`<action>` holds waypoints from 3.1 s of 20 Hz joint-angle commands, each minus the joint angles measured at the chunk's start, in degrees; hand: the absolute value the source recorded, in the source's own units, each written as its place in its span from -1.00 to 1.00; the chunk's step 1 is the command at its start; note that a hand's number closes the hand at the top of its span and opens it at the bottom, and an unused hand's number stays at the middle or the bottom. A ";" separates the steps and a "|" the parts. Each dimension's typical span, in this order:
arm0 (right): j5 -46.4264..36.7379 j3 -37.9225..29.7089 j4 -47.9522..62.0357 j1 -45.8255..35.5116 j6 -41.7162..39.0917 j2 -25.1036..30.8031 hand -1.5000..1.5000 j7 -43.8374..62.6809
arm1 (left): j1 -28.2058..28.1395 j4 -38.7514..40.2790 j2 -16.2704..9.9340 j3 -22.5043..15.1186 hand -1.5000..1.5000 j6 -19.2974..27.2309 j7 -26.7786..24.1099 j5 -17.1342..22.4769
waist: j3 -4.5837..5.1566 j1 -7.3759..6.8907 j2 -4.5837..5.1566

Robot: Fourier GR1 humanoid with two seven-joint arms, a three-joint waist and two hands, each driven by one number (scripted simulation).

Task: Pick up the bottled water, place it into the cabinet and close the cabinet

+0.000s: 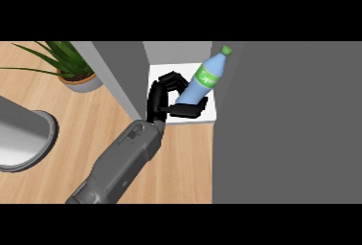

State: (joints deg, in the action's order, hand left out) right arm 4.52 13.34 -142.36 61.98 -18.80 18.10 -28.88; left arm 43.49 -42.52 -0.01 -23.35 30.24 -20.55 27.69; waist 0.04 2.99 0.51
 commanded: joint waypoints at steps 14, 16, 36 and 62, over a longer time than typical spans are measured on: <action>7.43 -3.68 -1.56 1.06 -4.85 0.55 -1.00 -2.37 | 16.09 29.59 -0.60 2.56 -1.00 17.93 -2.91 -5.87 | -0.03 1.67 0.77; 7.64 -4.98 -2.16 1.88 -4.95 0.75 -1.00 -2.32 | 18.26 32.00 -0.76 3.27 -1.00 17.66 -1.62 -5.70 | 0.00 2.00 0.90; 6.81 -1.85 -5.46 0.13 -5.21 -0.35 -1.00 2.73 | 17.21 19.87 0.00 11.91 1.00 -4.02 -21.15 5.93 | 0.09 0.19 0.52; -3.57 5.49 -10.93 6.91 -0.32 -1.44 -1.00 1.65 | -31.05 -38.36 -8.36 -19.86 -1.00 -4.01 -14.05 14.81 | 0.09 -4.91 -1.64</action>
State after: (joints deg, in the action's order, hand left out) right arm 3.75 18.65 -143.17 65.94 -20.54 16.12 -30.22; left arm 21.40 -71.73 -5.14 -40.34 23.48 -33.57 43.74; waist 0.11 -1.09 -1.00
